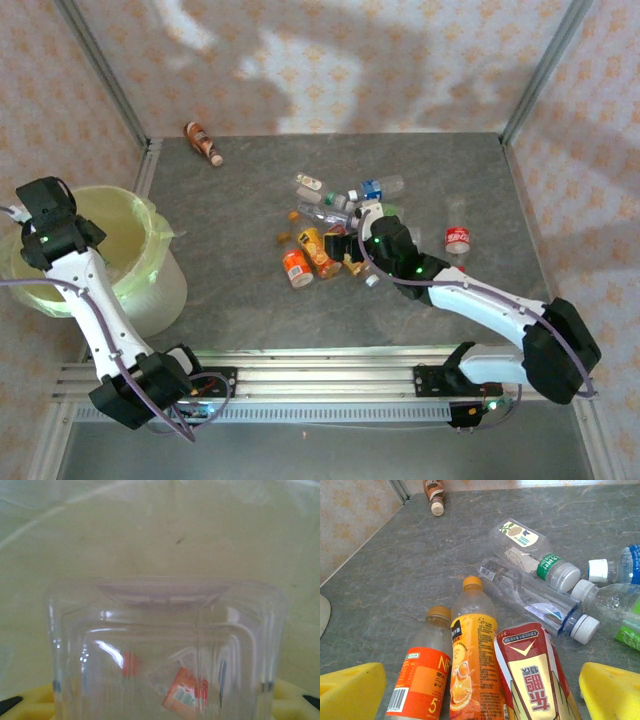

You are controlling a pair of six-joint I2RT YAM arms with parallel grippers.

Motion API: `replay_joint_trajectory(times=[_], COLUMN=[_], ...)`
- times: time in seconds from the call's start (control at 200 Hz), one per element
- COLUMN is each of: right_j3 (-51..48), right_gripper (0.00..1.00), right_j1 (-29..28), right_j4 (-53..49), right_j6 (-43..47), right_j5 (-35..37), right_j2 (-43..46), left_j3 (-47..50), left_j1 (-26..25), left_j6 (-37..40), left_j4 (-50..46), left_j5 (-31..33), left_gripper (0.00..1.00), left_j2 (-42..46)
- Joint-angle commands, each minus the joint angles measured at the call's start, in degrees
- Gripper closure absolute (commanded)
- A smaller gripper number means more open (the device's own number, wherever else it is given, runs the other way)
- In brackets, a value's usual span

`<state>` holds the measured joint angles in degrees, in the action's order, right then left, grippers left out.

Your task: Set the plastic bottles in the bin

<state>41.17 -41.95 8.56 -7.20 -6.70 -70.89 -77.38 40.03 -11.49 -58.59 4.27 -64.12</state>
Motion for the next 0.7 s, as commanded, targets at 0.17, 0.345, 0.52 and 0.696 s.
replay_joint_trajectory(times=[0.17,0.345,0.52,0.696], right_j3=[2.4,3.3,3.5,3.0], right_gripper=[0.01,0.01,0.01,0.01], right_j1=[-0.2,-0.2,-0.3,-0.2], right_j4=[0.2,-0.3,-0.5,-0.3], right_j6=[0.6,0.5,-0.1,-1.9], right_j5=[-1.6,-2.3,-1.2,-1.1], right_j2=[-1.4,-2.5,-2.5,-2.2], left_j3=[3.8,3.9,3.8,2.6], left_j1=[0.3,0.3,0.2,0.2], left_j6=[5.2,3.9,2.9,0.9], left_j4=[2.7,0.9,1.5,0.9], left_j5=[-6.3,-3.9,-5.1,-7.8], left_gripper=[0.45,0.39,0.24,0.18], left_j2=[0.8,-0.8,0.4,0.2])
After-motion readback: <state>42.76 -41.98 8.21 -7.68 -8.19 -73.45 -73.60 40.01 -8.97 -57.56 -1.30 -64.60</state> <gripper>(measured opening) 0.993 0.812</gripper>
